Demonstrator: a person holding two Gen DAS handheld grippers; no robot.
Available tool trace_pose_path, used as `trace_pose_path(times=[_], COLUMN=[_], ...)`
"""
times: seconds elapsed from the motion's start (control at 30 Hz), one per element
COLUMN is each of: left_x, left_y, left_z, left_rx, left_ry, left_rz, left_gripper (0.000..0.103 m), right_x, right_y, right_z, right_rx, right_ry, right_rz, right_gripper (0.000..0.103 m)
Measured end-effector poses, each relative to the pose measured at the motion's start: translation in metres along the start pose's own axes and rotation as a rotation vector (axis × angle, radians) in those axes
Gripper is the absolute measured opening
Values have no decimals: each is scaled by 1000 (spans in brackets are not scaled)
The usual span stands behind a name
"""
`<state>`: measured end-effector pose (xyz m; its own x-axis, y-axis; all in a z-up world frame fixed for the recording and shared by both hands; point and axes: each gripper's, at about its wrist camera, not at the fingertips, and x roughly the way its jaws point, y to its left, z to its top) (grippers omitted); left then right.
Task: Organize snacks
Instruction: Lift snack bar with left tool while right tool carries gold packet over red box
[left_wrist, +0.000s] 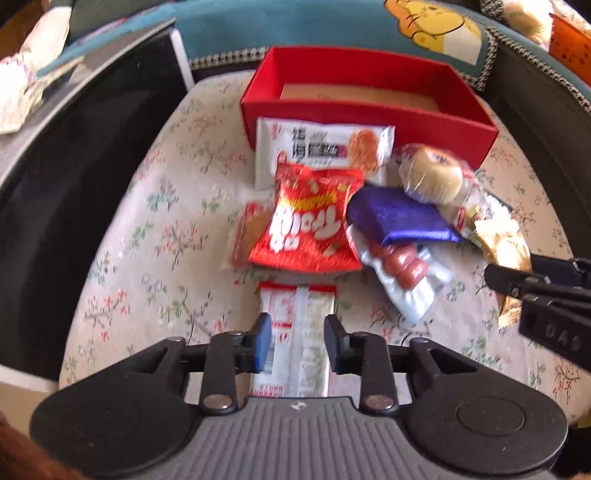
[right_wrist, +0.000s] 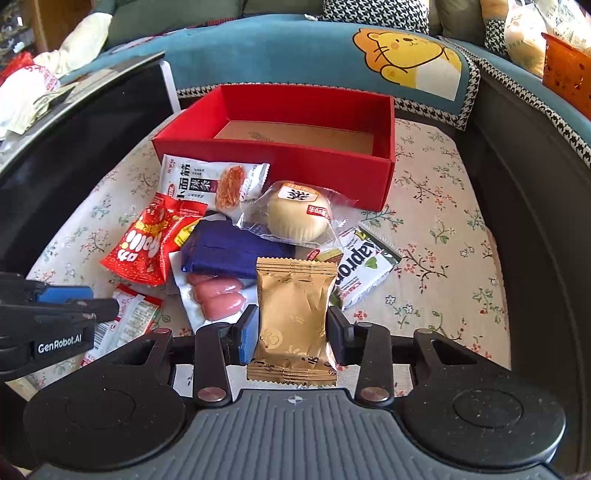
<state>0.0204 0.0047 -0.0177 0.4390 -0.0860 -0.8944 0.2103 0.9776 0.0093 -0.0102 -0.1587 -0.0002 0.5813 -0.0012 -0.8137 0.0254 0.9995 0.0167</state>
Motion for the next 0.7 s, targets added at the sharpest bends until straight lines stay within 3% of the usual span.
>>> trace_pose_path(times=[0.07,0.17,0.2,0.27,0.37,0.43,0.47,0.7], left_x=[10,28,30,37,41,39,36,22], left_y=[0,-4,-7,-10,6,8,8,1], left_z=[-7,-16,-19,-22,-24,-23,-25,-25], left_rx=[-4,-4,7,30,-66,-70,-68,-66], left_ry=[38,100,86,95,130,130,127,118], left_rz=[-2,-2,14,58,10,8,0,6], left_gripper=[91,98,103,103,103,103,97,89], right_x=[0,-2,-2,-3,-4,-7,-9,-17], right_y=[1,4,4,5,4,4,4,11], right_z=[-1,-3,-3,-5,-7,-6,-6,-6], right_rx=[3,0,-2,-3,-5,-3,-5,-30], right_ry=[6,8,8,13,20,14,11,-11], right_rz=[17,32,35,39,48,57,62,70], right_gripper=[47,47,47,47,47,47,47,47])
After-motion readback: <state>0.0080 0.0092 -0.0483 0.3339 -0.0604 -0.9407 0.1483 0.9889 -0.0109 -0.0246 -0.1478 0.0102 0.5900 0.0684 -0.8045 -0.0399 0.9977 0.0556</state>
